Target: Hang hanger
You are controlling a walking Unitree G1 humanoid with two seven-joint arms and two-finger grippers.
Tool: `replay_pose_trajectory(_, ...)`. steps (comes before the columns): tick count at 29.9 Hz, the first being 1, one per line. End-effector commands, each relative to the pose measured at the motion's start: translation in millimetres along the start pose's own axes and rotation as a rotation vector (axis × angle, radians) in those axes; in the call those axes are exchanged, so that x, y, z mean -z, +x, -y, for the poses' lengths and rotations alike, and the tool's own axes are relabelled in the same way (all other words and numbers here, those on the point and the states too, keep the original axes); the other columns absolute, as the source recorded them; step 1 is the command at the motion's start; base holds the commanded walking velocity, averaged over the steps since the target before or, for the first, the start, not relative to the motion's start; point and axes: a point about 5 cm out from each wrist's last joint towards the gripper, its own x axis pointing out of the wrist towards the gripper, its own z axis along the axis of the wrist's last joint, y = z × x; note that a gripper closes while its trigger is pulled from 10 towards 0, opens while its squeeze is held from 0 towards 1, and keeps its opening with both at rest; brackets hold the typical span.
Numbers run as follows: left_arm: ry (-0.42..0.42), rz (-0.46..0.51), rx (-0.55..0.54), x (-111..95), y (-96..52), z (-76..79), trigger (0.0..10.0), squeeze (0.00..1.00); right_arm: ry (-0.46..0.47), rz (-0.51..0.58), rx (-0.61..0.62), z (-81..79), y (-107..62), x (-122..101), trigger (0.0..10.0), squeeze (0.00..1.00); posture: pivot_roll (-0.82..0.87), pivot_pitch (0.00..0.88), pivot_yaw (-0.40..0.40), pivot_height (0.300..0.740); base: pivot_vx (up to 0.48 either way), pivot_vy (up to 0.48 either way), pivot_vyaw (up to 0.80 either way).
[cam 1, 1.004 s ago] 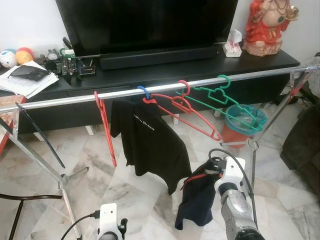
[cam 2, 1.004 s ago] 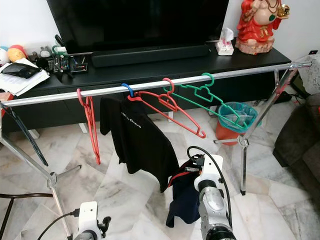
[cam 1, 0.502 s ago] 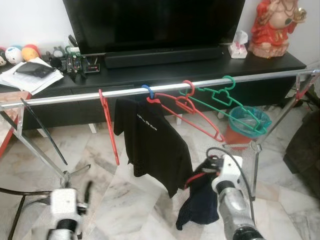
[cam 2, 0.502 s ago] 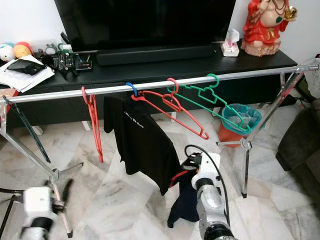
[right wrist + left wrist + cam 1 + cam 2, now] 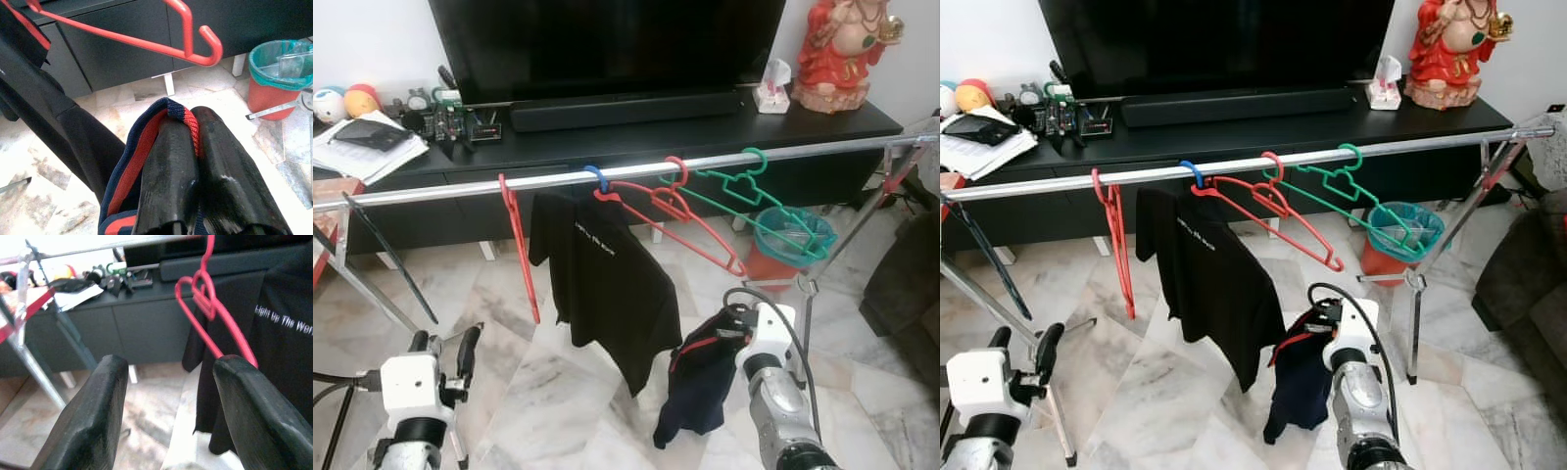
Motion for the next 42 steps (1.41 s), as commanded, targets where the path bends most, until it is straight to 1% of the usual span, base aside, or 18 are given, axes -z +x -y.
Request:
replay_pose_trajectory(1,0.008,0.062,0.077,-18,21.0,13.4,10.0,0.0,0.01,-0.006,0.006,-0.4,0.1,1,10.0,0.0,0.05,0.045,-0.008,0.74,0.0,0.0,0.0)
replay_pose_trajectory(3,0.02,0.089,0.128,-22,33.2,24.9,10.0,0.0,0.012,-0.011,0.008,-0.4,-0.4,2,10.0,0.0,0.05,0.045,-0.01,0.74,0.0,0.0,0.0)
replay_pose_trajectory(5,0.017,0.096,0.145,-22,39.3,31.3,10.0,0.0,0.013,-0.015,0.009,-0.5,-0.8,3,10.0,0.0,0.04,0.042,-0.008,0.74,0.0,0.0,0.0)
replay_pose_trajectory(6,0.017,0.096,0.145,-22,39.3,31.3,10.0,0.0,0.013,-0.015,0.009,-0.5,-0.8,3,10.0,0.0,0.04,0.042,-0.008,0.74,0.0,0.0,0.0)
replay_pose_trajectory(8,-0.009,0.079,0.145,-18,45.9,39.1,10.0,0.0,0.013,-0.026,0.011,-1.2,-2.5,7,10.0,0.0,0.02,0.039,-0.001,0.74,0.0,0.0,0.0)
replay_pose_trajectory(11,-0.011,0.072,0.172,-17,47.6,46.6,10.0,0.0,0.015,-0.031,0.018,-0.2,-4.5,9,10.0,0.0,0.02,0.038,-0.004,0.74,0.0,0.0,0.0)
replay_pose_trajectory(14,-0.007,0.065,0.19,-16,47.5,49.0,10.0,0.0,0.014,-0.035,0.022,0.6,-6.1,11,10.0,0.0,0.02,0.033,-0.003,0.74,0.0,0.0,0.0)
replay_pose_trajectory(16,0.004,0.054,0.194,-14,46.3,48.6,10.0,0.0,0.014,-0.034,0.023,1.1,-6.8,12,10.0,0.0,0.02,0.032,-0.002,0.74,0.0,0.0,0.0)
replay_pose_trajectory(18,0.001,0.036,0.193,-10,42.7,45.7,10.0,0.0,0.017,-0.031,0.025,1.2,-7.5,13,10.0,0.0,0.02,0.03,-0.002,0.74,0.0,0.0,0.0)
replay_pose_trajectory(21,-0.002,0.029,0.199,-6,41.7,46.0,10.0,0.0,0.017,-0.03,0.025,1.0,-7.9,13,10.0,0.0,0.02,0.018,0.0,0.74,0.0,0.0,0.0)
replay_pose_trajectory(27,-0.003,0.029,0.223,-6,43.2,50.8,10.0,0.0,0.024,-0.021,0.028,0.5,-8.8,13,10.0,0.0,0.01,0.007,0.008,0.74,0.0,0.0,0.0)
replay_pose_trajectory(40,-0.009,0.019,0.229,-5,41.4,49.1,10.0,0.0,0.024,-0.017,0.025,-0.4,-9.3,14,10.0,0.0,0.01,0.0,0.012,0.74,0.0,0.0,0.0)
replay_pose_trajectory(42,-0.01,0.018,0.233,-5,41.8,49.7,10.0,0.0,0.024,-0.015,0.025,-1.0,-9.0,13,10.0,0.0,0.01,0.002,0.012,0.74,0.0,0.249,0.0)
